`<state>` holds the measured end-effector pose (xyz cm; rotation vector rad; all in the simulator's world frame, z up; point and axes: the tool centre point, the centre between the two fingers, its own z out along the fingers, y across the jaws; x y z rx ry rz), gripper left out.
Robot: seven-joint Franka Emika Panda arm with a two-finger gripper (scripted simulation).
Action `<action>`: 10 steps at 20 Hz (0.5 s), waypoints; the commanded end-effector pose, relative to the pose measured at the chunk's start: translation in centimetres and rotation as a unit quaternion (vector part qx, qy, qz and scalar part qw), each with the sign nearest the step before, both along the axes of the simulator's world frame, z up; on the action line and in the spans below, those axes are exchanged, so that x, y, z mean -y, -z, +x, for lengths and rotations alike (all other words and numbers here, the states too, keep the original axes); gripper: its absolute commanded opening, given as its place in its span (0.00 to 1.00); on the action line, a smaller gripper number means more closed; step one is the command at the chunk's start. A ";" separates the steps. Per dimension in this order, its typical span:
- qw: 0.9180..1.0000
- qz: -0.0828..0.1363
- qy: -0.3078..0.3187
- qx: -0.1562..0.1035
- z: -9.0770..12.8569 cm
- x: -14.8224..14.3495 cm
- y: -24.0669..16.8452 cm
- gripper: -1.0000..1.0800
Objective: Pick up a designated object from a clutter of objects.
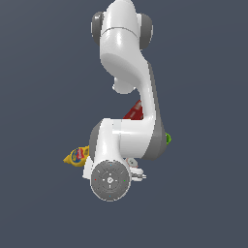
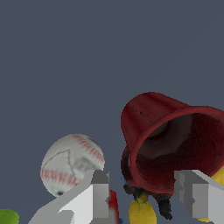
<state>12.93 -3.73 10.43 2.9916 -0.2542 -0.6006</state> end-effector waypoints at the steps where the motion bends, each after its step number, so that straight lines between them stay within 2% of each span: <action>1: 1.000 -0.001 0.001 -0.003 0.0 0.1 0.4 0.62; 10: 1.000 -0.001 0.001 -0.003 -0.3 0.1 1.2 0.62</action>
